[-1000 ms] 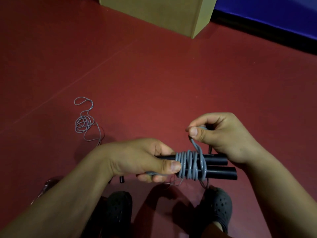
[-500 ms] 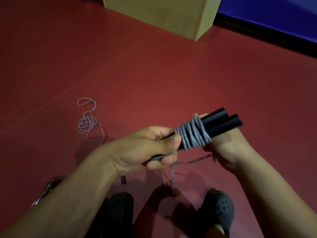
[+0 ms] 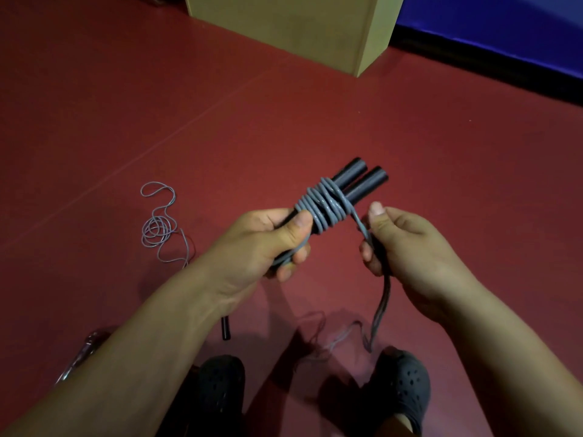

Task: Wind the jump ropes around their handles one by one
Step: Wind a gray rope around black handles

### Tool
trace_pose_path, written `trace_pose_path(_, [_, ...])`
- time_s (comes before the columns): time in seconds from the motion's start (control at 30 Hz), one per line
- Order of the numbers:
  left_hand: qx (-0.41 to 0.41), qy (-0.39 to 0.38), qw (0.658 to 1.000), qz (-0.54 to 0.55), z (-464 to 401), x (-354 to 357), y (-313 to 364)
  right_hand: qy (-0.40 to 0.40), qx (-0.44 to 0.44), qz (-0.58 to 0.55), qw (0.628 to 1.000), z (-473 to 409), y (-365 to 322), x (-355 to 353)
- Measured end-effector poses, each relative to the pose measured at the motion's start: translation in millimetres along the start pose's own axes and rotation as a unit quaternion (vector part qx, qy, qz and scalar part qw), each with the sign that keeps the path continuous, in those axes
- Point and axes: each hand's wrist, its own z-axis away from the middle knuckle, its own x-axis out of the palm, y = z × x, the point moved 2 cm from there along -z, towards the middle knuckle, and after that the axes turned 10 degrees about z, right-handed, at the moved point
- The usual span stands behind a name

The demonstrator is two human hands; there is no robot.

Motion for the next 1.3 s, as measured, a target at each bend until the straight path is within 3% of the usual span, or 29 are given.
trace_pose_path(0.17, [0.005,0.070,0.997,0.012,-4,-5,5,-0.022,0.004,-0.005,1.000,2,3,0])
trace_pose_path(0.27, [0.012,0.109,0.994,-0.011,-4,-10,5,-0.026,-0.009,0.056,0.998,1,5,1])
trace_pose_path(0.43, [0.051,0.155,0.977,-0.139,-6,-18,1,0.012,-0.010,0.126,0.992,-3,11,-2])
trace_pose_path(0.7, [0.055,0.192,0.938,-0.282,-10,-25,-10,-0.043,0.012,0.092,0.995,-1,10,15])
trace_pose_path(0.9, [0.064,0.212,0.894,-0.389,-7,-33,-9,-0.044,-0.064,0.155,0.985,11,-8,15])
trace_pose_path(1.07, [0.009,0.181,0.878,-0.443,-5,-34,-14,-0.026,-0.104,0.124,0.987,5,-3,17])
trace_pose_path(1.3, [-0.054,0.049,0.905,-0.419,-4,-21,-20,0.002,-0.127,0.143,0.982,0,4,15])
